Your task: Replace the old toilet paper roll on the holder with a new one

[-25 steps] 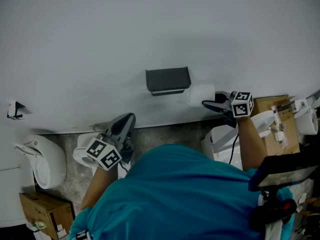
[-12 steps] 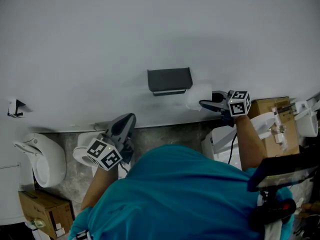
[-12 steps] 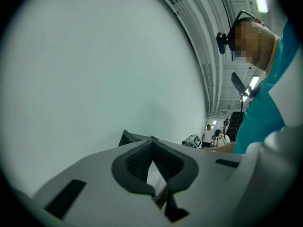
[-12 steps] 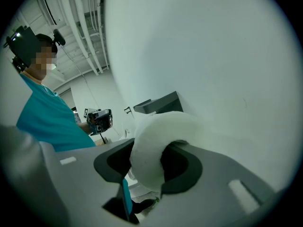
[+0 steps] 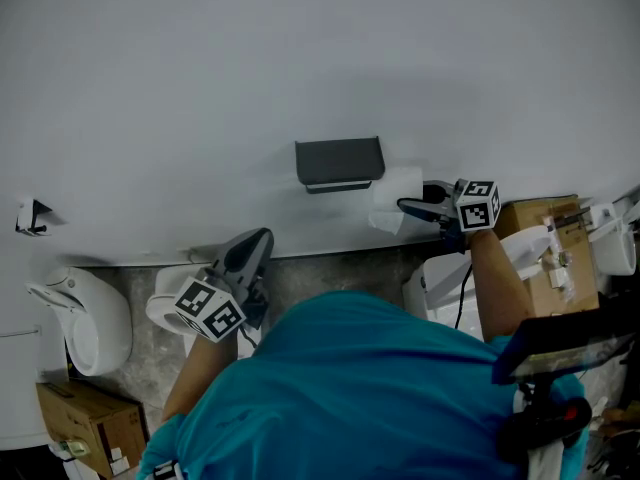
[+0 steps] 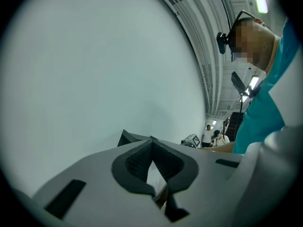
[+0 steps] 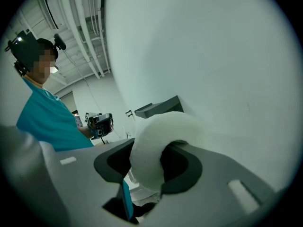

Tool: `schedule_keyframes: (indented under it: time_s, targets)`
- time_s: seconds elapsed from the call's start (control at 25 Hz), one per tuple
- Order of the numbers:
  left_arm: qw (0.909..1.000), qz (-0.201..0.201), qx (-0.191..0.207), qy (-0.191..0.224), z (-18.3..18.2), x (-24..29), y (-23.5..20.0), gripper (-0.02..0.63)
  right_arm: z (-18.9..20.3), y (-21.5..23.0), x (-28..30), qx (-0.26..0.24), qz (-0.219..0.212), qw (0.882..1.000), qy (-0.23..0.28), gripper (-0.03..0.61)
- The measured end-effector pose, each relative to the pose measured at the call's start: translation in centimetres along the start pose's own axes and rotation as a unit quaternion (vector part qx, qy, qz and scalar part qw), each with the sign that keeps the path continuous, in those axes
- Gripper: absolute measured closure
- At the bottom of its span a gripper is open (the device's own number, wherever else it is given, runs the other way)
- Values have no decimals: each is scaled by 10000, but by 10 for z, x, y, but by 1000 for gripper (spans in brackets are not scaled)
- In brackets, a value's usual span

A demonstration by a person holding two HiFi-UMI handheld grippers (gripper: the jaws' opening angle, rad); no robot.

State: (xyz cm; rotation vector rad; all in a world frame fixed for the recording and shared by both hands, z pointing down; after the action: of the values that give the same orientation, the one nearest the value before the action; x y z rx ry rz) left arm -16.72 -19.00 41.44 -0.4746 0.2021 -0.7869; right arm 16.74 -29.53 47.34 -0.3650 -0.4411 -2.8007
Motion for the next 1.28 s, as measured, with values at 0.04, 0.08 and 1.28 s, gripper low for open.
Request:
schedule_keyframes:
  time_s: [0.04, 0.08, 1.28]
  targets:
    - [10000, -3, 3, -5, 0, 0, 0, 606, 0, 0, 1, 2, -7, 10000, -10, 420]
    - [10000, -11, 8, -14, 0, 1, 1, 606, 0, 0, 2, 1, -13, 10000, -25, 420]
    - [9998, -177, 31, 102, -1, -14, 4, 606, -2, 3, 37, -110, -111, 9984, -538, 420]
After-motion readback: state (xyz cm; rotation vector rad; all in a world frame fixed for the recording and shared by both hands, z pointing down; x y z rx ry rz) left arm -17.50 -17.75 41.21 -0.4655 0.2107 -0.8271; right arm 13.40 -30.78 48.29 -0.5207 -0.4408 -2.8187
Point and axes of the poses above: the fingertips, and each gripper's own axes: x forward along the fingers, y to its right, z out of its underside, the point moved 5 cm from there along -x, backward along the fingers, and after that the axes turned 9 degrees about -x, right-handed, at the moved point
